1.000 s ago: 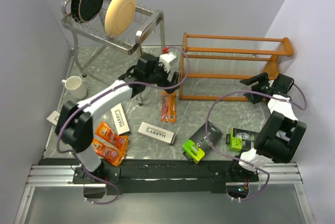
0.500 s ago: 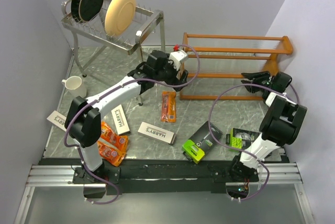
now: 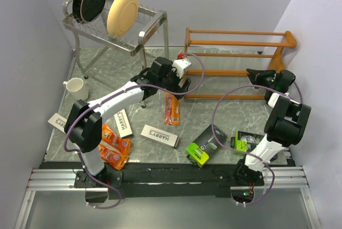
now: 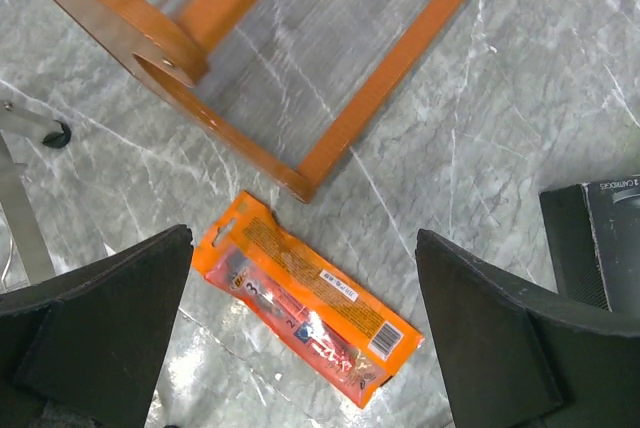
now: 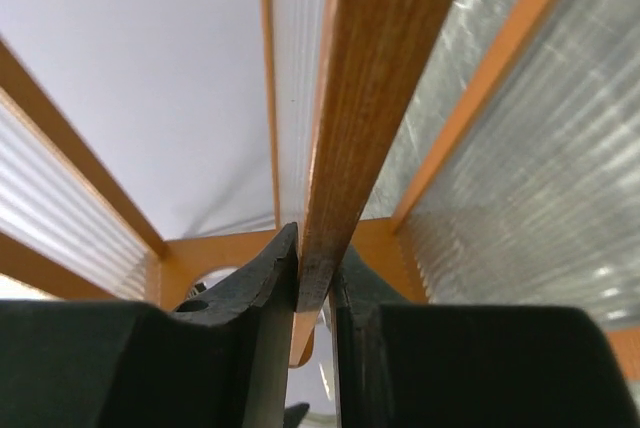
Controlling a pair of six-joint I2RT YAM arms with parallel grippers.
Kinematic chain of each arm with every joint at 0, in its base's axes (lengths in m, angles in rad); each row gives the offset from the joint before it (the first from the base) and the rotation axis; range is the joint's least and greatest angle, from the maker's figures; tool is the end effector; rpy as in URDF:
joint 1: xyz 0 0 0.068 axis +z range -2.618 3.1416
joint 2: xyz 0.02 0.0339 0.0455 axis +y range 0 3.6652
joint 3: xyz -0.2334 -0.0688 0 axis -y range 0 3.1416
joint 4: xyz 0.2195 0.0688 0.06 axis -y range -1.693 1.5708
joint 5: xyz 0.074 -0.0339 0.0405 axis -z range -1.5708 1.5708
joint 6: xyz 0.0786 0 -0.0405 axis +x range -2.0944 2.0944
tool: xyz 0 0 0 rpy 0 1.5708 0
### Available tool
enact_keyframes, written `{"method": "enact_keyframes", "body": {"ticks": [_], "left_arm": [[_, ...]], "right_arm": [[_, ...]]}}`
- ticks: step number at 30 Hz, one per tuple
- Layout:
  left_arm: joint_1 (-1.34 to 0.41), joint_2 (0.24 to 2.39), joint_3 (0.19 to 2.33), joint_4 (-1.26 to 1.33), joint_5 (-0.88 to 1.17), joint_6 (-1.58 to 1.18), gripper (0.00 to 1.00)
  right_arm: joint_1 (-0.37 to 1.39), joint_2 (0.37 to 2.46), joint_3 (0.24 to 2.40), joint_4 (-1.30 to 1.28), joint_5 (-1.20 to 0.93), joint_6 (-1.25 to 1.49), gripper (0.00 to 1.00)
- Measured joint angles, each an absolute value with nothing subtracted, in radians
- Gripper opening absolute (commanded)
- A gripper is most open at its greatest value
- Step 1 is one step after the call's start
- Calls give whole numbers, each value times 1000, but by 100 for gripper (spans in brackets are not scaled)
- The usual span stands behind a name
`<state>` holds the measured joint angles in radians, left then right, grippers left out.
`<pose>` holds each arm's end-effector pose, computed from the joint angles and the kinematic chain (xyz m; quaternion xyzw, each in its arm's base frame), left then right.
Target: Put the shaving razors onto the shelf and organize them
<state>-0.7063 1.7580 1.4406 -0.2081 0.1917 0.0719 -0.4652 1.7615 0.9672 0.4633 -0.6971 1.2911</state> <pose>0.3109 -0.2849 0.2555 0.3714 0.7799 -0.2338 0.4462 0.3693 -0.1289 0.1845 0.4620 0.6412 0.4737 0.3886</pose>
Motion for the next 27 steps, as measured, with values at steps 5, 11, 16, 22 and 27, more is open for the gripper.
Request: {"method": "enact_keyframes", "body": {"ticks": [5,11,16,22,27], "left_arm": [[-706,1746,1434,-207,183,76,99],[-706,1745,1445,-208,141,91,99],[-706,1750,1533,-185,80,111,99],[-710,1750,1571,-155,67,112,99],[-717,1751,1568,-163,70,112,100]], "right_arm": [[-437,1710,905,504,-636,1308,0],[-432,1684,817,593,-625,1312,0],[-364,1684,811,624,-633,1299,0],[-245,1687,842,624,-701,1266,0],[-237,1702,838,641,-719,1293,0]]}}
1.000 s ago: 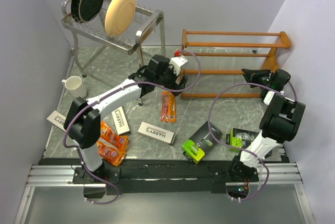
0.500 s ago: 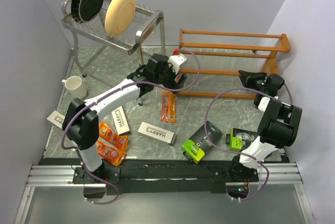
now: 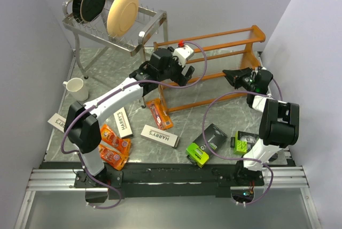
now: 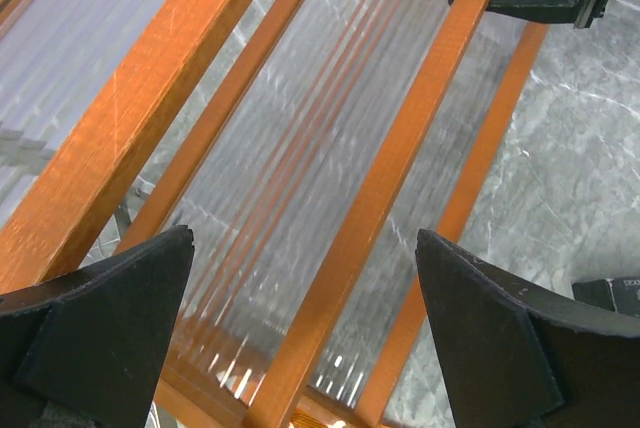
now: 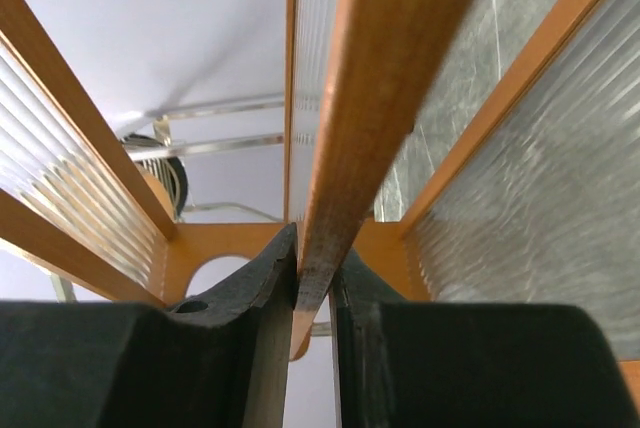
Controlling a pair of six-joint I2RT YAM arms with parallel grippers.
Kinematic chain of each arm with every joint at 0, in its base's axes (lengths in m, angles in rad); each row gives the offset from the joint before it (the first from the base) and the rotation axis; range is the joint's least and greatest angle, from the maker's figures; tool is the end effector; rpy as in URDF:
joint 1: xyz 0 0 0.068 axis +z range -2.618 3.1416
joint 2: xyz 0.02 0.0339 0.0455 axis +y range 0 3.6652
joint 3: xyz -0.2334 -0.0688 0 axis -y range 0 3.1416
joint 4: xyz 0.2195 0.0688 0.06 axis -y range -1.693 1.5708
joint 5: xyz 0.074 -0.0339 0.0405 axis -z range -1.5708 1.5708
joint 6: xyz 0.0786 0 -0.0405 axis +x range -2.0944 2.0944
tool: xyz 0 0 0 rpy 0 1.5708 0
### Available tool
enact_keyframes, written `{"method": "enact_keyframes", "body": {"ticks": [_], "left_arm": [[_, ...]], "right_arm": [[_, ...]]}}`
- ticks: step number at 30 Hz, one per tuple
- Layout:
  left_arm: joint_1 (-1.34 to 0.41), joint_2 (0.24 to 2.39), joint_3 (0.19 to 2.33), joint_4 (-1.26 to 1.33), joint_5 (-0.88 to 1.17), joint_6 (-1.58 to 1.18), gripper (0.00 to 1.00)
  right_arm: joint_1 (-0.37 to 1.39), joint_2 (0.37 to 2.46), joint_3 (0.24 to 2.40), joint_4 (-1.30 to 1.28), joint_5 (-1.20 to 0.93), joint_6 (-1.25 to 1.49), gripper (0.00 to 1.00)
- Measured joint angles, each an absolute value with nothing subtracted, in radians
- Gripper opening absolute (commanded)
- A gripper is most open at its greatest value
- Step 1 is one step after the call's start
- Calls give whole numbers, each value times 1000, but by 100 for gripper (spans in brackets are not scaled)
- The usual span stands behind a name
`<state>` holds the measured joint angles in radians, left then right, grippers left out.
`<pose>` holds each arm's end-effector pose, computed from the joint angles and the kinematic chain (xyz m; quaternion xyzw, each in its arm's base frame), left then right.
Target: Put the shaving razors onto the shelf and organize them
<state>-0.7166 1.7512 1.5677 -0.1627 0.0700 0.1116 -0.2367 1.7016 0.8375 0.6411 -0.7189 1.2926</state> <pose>0.3221 -0.2879 0.3103 0.3475 0.7406 -0.1985 0.5398 0.3703 -0.0361 0.1875 0.3480 0.6798 0.5317 0.3661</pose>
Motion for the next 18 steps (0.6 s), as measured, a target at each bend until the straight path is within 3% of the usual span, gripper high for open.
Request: {"method": "enact_keyframes", "body": {"ticks": [4,7,12,16,18], "left_arm": [[-722,1751,1560,-163,72,114,99],[-722,1758,1558,-165,58,128,92],[-721,1794,1536,-150,27,175,70],[-717,1785,1417,-123,13,208,37],[-721,1786,1406,-111,25,223,35]], "right_arm": [[-253,1703,802,683,-696,1324,0],[-267,1703,784,697,-672,1340,0],[-291,1703,777,699,-662,1345,0],[-306,1710,778,697,-672,1348,0],[-306,1712,779,700,-674,1351,0]]}}
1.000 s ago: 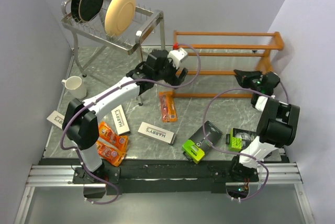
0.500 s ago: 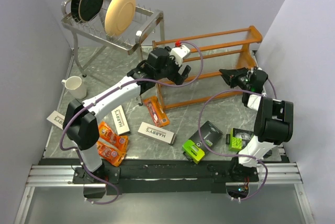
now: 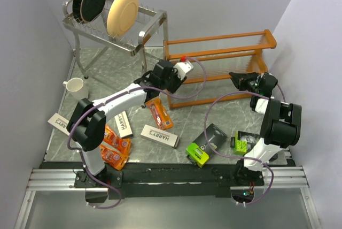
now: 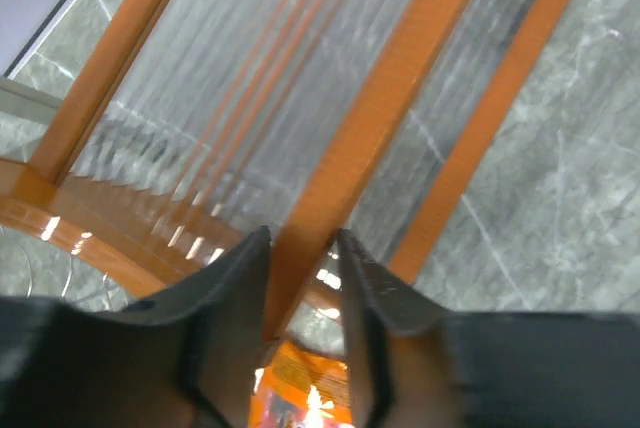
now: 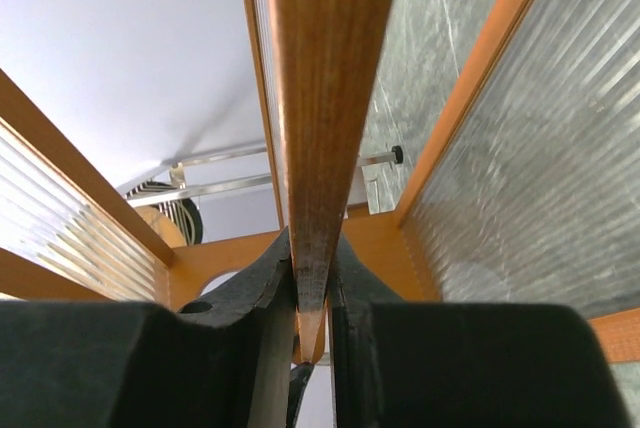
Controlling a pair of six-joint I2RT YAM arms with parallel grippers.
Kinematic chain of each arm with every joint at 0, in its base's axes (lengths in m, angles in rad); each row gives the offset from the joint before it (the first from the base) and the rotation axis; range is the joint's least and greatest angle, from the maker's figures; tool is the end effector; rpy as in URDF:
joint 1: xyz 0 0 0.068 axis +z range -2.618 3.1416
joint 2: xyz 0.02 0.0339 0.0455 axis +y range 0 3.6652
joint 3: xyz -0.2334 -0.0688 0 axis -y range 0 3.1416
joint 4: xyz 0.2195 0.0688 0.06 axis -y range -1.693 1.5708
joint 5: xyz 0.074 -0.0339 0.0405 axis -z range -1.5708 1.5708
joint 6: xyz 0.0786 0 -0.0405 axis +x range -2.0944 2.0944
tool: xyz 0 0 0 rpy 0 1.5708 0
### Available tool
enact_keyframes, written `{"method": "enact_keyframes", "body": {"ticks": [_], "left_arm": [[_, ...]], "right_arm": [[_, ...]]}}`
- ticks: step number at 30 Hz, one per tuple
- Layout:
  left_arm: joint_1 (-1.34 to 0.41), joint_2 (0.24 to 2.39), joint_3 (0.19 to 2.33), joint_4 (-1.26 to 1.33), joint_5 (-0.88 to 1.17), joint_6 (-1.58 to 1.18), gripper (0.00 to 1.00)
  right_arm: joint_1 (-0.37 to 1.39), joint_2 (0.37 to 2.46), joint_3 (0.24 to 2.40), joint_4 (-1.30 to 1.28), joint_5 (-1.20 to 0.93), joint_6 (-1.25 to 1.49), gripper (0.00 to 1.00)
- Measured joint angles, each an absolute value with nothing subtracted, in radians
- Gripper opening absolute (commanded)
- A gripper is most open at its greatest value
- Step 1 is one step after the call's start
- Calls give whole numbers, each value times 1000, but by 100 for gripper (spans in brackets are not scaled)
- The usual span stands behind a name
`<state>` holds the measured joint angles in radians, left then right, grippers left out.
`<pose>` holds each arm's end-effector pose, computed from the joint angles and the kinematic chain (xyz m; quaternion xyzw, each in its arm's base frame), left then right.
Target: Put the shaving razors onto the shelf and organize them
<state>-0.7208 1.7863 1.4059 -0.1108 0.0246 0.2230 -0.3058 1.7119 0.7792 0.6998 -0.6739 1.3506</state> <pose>0.3222 -0.2856 0.2437 0.3955 0.7611 -0.1368 0.4955 0.3614 -0.0627 0.1728 0.4068 0.6517 0.5168 0.3778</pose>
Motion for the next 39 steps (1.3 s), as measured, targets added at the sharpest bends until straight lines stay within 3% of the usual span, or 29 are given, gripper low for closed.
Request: {"method": "enact_keyframes", "body": {"ticks": [4,10,21,23,25,26,27,28,30,31,35,39], "left_arm": [[-733,1787,1406,-109,27,254,34],[-733,1812,1407,-63,1,296,33],[-715,1895,1461,27,-27,354,34],[-710,1912,1482,30,-26,355,36],[-707,1917,1485,38,-23,356,50],[-706,1917,1485,39,-28,360,55],[-700,1917,1483,45,-33,364,67],[-694,1914,1478,48,-35,364,71],[-683,1882,1439,79,-32,377,83],[-679,1851,1415,81,-33,378,86],[-667,1697,1364,18,-10,365,99],[-691,1509,1338,-33,83,380,99]], "right_arm": [[-306,1713,779,699,-673,1353,0],[-306,1711,780,688,-662,1340,8],[-306,1685,780,645,-586,1336,8],[-306,1681,780,638,-569,1338,28],[-306,1676,780,630,-561,1332,51],[-306,1668,782,622,-572,1302,56],[-309,1656,781,598,-592,1274,67],[-313,1642,781,568,-612,1238,78],[-323,1597,783,485,-651,1168,87],[-330,1568,785,440,-666,1128,100],[-376,1416,809,226,-710,965,100],[-414,1311,896,-7,-748,760,100]]}}
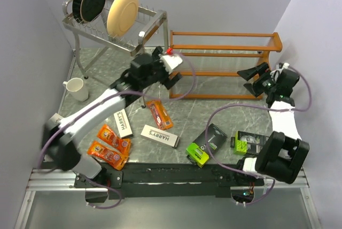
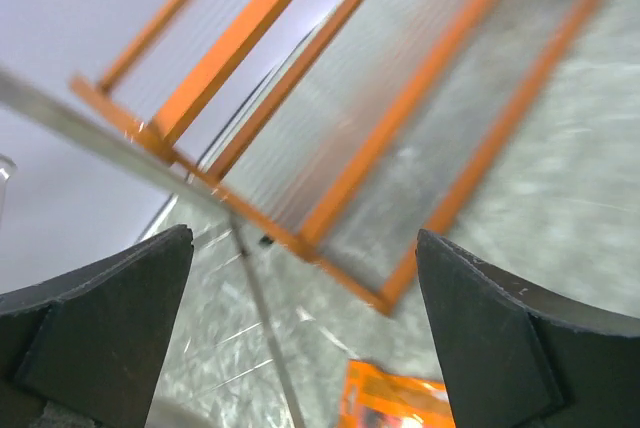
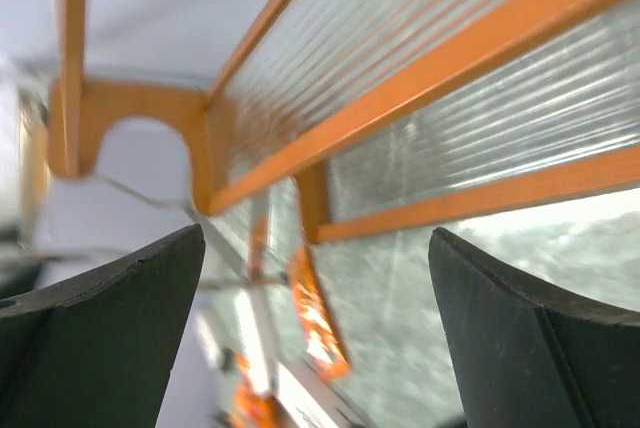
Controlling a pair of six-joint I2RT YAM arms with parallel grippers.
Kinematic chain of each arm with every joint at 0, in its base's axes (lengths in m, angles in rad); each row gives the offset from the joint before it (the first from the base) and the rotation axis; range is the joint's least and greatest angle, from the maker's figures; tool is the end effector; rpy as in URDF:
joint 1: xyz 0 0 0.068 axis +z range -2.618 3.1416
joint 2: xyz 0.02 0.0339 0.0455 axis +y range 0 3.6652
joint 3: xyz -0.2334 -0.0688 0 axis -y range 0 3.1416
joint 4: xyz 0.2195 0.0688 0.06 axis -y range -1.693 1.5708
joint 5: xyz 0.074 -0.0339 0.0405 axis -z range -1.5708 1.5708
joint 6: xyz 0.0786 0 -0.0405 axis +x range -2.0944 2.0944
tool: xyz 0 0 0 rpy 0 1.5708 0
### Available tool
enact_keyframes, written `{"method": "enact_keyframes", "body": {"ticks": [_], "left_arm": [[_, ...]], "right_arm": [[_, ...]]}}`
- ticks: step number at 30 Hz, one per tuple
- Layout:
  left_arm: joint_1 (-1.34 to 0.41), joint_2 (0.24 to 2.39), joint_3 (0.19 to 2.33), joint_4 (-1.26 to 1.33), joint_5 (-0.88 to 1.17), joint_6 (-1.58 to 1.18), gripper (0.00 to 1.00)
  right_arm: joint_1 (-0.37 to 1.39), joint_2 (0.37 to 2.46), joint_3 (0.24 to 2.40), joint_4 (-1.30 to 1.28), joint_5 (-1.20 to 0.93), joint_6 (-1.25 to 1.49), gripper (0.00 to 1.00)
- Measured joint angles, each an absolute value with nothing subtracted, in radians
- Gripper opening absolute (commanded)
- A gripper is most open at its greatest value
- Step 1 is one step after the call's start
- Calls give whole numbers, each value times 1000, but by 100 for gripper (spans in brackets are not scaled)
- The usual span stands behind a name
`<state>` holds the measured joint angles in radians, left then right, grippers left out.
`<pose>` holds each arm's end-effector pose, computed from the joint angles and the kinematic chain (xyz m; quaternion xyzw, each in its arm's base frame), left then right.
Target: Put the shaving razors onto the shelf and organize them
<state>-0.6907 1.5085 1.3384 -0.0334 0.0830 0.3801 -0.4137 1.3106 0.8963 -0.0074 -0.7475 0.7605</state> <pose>0.2896 -0.2478 0.3376 0.4177 0.6528 -0.1294 0.6185 0.3009 -0.0737 0.2517 0.2677 0.7605 0.3892 0.4455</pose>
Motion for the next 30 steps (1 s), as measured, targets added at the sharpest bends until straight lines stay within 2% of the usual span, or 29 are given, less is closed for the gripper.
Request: {"method": "enact_keyframes", "body": {"ticks": [4,9,14,18,25,27,28,29,30], "left_arm": [[-730,1330,1271,-124,181,375,99],[-728,1256,1188,-271,187,335,100],[-691,1156,1038,-459,197,400,100],[-648,1106,1003,-554,246,486,100],[-575,978,914,-612,275,497,99],[-488,963,933,-619,284,453,89],[-452,962,952,-628,288,431,74],[-420,971,978,-645,293,412,65],[-400,983,1004,-659,299,391,58]], "right_arm": [[-409,1290,1021,-254,-809,493,100],[-302,1259,1120,-509,-794,122,100],[-21,1075,1074,-653,-760,-258,100],[178,1073,1132,-804,-744,-512,100],[502,1157,1097,-792,-599,-605,99],[590,1193,1086,-770,-561,-591,86],[624,1219,1087,-755,-536,-581,80],[645,1245,1088,-744,-520,-574,66],[659,1272,1091,-739,-505,-568,61]]}}
